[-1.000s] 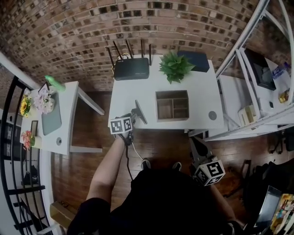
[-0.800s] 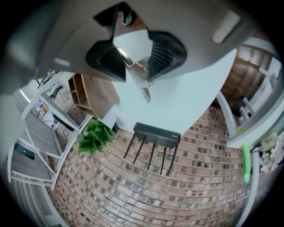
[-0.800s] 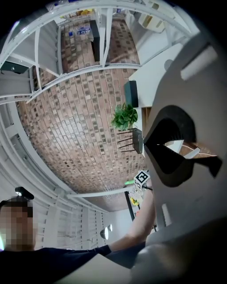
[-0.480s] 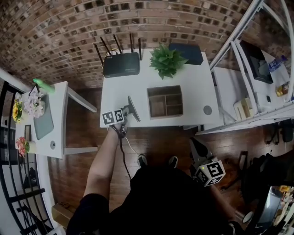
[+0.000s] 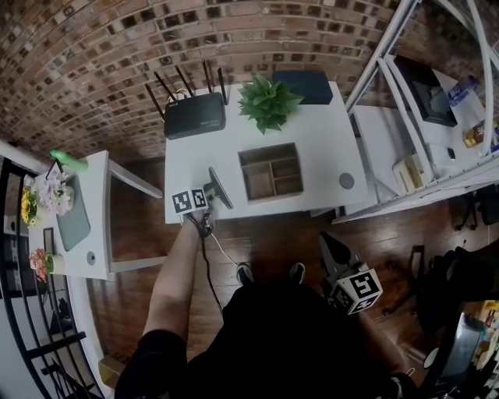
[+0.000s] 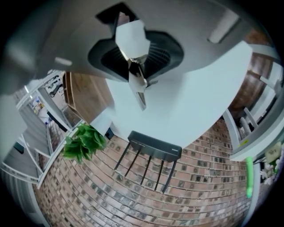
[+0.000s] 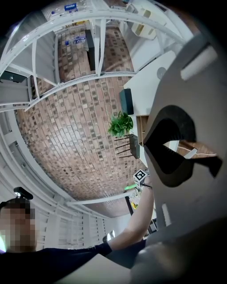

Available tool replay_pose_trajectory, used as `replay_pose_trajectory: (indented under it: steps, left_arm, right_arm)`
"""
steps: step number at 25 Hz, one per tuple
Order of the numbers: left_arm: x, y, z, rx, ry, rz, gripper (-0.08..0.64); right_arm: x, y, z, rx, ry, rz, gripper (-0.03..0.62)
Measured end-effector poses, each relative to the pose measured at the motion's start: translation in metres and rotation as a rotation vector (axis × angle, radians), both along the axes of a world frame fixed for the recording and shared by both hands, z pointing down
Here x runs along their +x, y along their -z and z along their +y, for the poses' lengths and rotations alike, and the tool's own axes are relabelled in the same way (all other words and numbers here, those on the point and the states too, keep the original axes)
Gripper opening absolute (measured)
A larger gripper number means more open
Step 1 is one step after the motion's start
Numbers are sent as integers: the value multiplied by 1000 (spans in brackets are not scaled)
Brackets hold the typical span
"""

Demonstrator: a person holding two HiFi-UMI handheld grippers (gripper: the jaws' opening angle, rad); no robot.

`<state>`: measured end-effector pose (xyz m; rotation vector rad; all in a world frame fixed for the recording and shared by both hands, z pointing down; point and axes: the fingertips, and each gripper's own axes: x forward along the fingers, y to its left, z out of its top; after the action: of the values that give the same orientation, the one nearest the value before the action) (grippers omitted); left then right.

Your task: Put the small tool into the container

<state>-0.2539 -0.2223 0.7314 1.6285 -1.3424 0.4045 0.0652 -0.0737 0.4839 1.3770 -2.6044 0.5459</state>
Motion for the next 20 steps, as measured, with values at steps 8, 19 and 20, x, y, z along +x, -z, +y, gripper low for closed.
replay_pose_trajectory:
  steps: [8, 19, 20]
  left_arm:
    - [8, 6, 3, 16, 13, 66, 65]
    - [23, 41, 20, 143, 31, 70, 5]
    - [24, 45, 24, 155, 26, 62, 5]
  right_arm:
    - [4, -5, 2, -16, 7, -12, 6]
    - [-6, -7, -3, -18, 54, -42, 6]
    - [-7, -7, -4, -18, 60, -44, 6]
